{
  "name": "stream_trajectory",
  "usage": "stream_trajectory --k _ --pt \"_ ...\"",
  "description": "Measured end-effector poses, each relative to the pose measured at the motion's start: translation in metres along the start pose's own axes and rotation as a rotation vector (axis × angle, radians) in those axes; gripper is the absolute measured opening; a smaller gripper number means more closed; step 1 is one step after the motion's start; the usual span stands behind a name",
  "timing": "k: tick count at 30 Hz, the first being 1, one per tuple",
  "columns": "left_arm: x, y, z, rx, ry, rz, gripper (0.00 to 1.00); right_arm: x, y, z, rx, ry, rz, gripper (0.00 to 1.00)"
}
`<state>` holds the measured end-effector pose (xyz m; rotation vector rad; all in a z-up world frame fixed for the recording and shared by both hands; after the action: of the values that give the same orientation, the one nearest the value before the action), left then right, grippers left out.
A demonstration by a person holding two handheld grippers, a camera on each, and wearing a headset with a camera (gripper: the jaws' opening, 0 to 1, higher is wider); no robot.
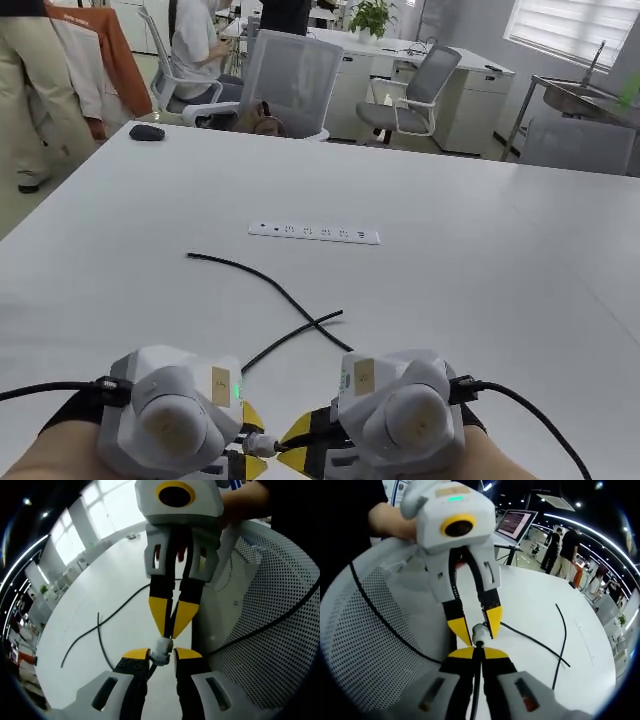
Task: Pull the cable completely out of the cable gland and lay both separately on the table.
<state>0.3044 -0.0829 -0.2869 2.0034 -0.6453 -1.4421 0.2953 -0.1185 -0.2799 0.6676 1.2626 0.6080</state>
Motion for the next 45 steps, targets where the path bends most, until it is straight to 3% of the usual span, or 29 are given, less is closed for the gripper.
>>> stream_trajectory --k 8,17,26,40,45 --pt "-0.001 -0.002 0.0 0.032 0.006 -0.026 0.17 0.001 -0.001 -0.003 -0.001 0.009 -0.004 0.02" --pt "-0.003 -0.008 -0.007 0.006 0.042 -0.055 0.17 0.0 -0.006 0.003 0.037 -0.019 -0.022 0.02" --pt "-0.004 -0.015 -0.009 0.0 0.055 -0.087 0.17 0.0 -0.036 0.01 0.036 -0.068 -0.193 0.02" --pt "-0.004 -0.016 -0.009 -0.01 0.054 -0.09 0.17 -0.017 -0.083 0.032 0.091 -0.191 -0.447 0.02" --pt "-0.004 -0.015 -0.009 -0.014 0.053 -0.086 0.17 -0.022 -0.091 0.035 0.137 -0.218 -0.481 0.04"
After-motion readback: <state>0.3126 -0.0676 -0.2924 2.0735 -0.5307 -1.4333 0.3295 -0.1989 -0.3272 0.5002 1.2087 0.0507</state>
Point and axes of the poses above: the centre of the closed fingertips' face, and the gripper's own axes: x roughly forward along the fingers, z roughly to its right, y roughly out of its top, the point moved 3 cm from there along -x, roughly backward along the fingers, and after that the axes turned 2 degrees about z, right-handed, at the moved point
